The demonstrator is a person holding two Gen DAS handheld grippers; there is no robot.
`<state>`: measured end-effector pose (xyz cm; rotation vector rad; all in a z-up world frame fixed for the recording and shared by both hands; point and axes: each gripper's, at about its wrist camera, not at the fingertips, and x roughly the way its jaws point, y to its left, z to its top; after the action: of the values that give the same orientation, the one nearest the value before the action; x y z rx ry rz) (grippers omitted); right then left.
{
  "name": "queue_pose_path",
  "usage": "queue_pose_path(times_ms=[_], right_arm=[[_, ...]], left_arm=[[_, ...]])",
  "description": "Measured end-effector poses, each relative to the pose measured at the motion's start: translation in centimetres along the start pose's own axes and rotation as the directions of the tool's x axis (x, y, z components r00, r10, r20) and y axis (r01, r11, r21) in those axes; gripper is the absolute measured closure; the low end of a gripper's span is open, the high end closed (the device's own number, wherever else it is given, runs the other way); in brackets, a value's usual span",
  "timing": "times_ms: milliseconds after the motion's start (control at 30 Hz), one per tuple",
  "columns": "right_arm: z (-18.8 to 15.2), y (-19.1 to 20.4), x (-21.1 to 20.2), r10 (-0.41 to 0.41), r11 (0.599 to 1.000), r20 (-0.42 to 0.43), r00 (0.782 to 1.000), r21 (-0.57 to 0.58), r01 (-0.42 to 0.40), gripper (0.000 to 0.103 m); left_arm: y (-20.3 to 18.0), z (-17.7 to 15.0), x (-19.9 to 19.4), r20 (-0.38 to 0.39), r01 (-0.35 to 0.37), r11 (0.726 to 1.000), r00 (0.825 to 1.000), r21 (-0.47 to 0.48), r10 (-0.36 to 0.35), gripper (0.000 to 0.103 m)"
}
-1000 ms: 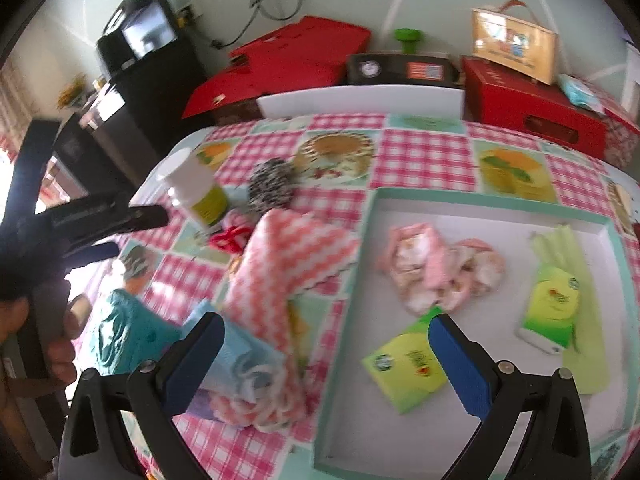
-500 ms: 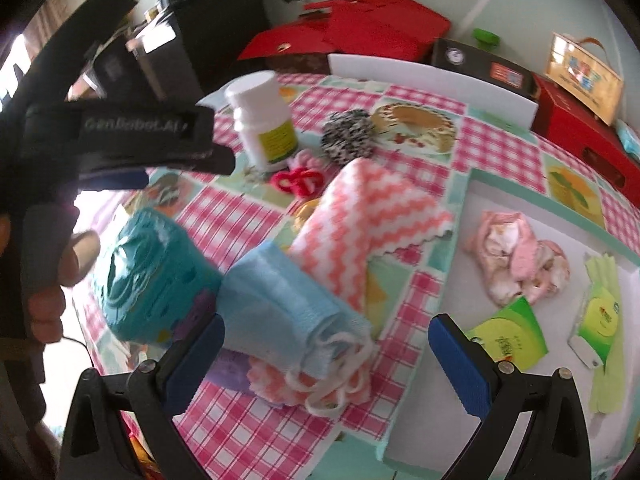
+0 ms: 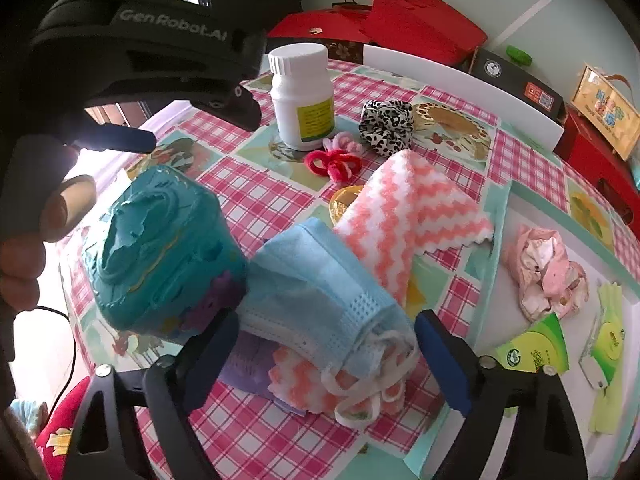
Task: Organize soft objects
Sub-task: 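Lower the right tool onto the blue face mask and close on it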
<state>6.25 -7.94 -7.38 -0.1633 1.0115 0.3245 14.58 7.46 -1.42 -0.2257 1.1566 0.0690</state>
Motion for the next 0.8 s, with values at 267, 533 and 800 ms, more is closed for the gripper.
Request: queue_pose_path(times_ms=[267,533,800], right_arm=[[0.3,-0.7,0.0,0.009,0.999,0.021,1.0,0.032,-0.01,0.056],[0.7,-2.3,-0.5,0.033,0.995,0.048,0.998,0.096,-0.038,0.074],[0.8,-2.6,-0.9,0.078,0.989,0.077,0.994,0.122,-0.087,0.093]], left_arm=[[-0.2,-0.1,0.2,-0.006,0.0,1.0,1.0,0.002,0.0,0.006],[-0.2,0.0,0.4,-0.009,0.005,1.0,1.0,0.002,-0.005,0.006],[-0.3,0.0,0.5,-0.011,0.01,1.0,1.0,0.005,-0.01,0.006]])
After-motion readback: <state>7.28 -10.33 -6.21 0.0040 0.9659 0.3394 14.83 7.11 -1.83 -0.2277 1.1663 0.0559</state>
